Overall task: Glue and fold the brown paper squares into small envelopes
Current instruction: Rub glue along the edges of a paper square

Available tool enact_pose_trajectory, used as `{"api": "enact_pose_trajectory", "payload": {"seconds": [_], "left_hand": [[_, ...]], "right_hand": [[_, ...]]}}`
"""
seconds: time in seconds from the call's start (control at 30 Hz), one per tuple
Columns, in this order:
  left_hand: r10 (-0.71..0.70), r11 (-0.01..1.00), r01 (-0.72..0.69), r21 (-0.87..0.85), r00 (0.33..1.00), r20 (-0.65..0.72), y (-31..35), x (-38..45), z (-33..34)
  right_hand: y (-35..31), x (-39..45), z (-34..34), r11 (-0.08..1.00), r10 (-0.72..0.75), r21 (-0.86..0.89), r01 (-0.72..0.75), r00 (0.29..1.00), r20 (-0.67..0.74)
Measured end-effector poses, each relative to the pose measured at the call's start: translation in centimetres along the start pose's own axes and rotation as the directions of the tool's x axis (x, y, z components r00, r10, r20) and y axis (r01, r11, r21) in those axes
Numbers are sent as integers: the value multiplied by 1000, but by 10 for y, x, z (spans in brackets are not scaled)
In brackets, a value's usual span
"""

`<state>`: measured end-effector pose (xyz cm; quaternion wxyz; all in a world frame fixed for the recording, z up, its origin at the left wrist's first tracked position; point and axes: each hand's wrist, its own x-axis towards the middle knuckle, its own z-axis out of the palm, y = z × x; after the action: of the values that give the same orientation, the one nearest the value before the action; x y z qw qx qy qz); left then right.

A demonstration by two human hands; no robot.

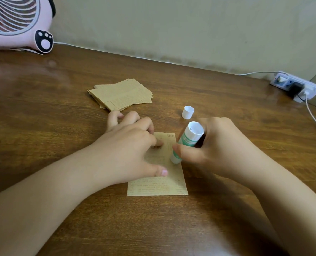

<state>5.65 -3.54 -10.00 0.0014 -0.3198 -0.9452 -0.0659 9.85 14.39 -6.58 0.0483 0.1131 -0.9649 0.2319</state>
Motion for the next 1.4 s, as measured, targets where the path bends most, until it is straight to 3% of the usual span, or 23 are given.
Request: {"api": "enact_pose_trajectory", "payload": {"seconds": [0.57, 0.8, 1.07, 1.4], "left_hand": [[-18, 1000, 18, -25, 1000, -7, 2, -1, 0], [31, 999, -31, -23, 999, -11, 2, -3, 3], [27, 999, -31, 25, 988, 155, -9, -5, -1], [-89, 982, 97, 161, 994, -62, 13, -14, 2]], "right_hand": [[-5, -41, -3, 999, -47, 10, 46, 997, 67], [-4, -33, -12, 977, 118, 180, -114, 993, -12], [-1, -24, -14, 969, 176, 176, -174, 984, 5], [6, -24, -18, 946, 232, 233, -224, 973, -10]]}}
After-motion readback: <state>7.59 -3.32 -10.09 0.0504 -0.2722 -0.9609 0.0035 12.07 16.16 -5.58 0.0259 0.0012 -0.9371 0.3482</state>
